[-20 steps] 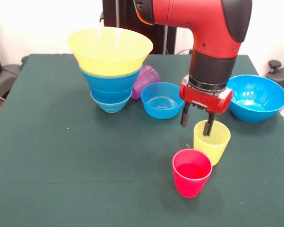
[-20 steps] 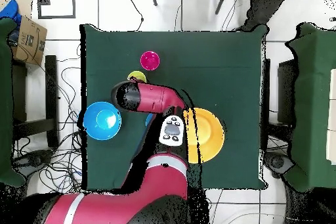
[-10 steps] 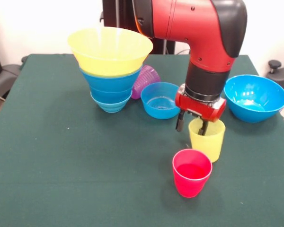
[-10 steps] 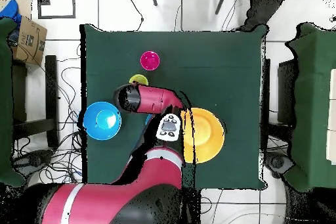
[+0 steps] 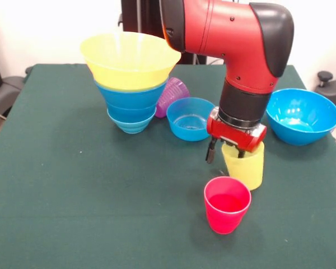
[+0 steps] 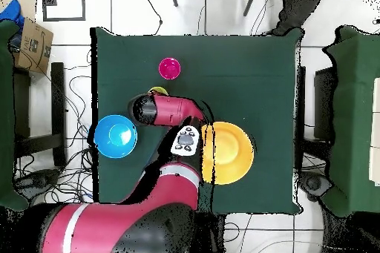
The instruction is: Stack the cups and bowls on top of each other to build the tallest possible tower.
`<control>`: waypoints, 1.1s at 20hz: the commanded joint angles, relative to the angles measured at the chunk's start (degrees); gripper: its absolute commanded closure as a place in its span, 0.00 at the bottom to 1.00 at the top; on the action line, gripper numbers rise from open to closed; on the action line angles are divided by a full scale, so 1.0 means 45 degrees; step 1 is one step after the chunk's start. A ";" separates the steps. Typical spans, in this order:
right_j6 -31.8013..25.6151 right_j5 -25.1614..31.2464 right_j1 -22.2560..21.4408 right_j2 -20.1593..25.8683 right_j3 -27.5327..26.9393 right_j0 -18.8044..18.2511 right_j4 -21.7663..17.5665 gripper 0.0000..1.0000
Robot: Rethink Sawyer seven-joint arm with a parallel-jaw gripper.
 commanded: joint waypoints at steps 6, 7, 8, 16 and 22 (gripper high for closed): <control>0.1159 -0.0963 0.0827 0.0236 -0.0435 0.0359 -0.0458 1.00; 0.1135 -0.0913 0.0864 0.0246 -0.0487 0.0377 -0.0444 1.00; 0.1118 -0.0870 0.0845 0.0279 -0.0472 0.0361 -0.0437 1.00; 0.0945 -0.0776 0.0832 0.0495 -0.0434 0.0243 -0.0346 1.00; 0.0927 -0.0609 0.0627 0.0612 -0.0265 0.0192 -0.0301 1.00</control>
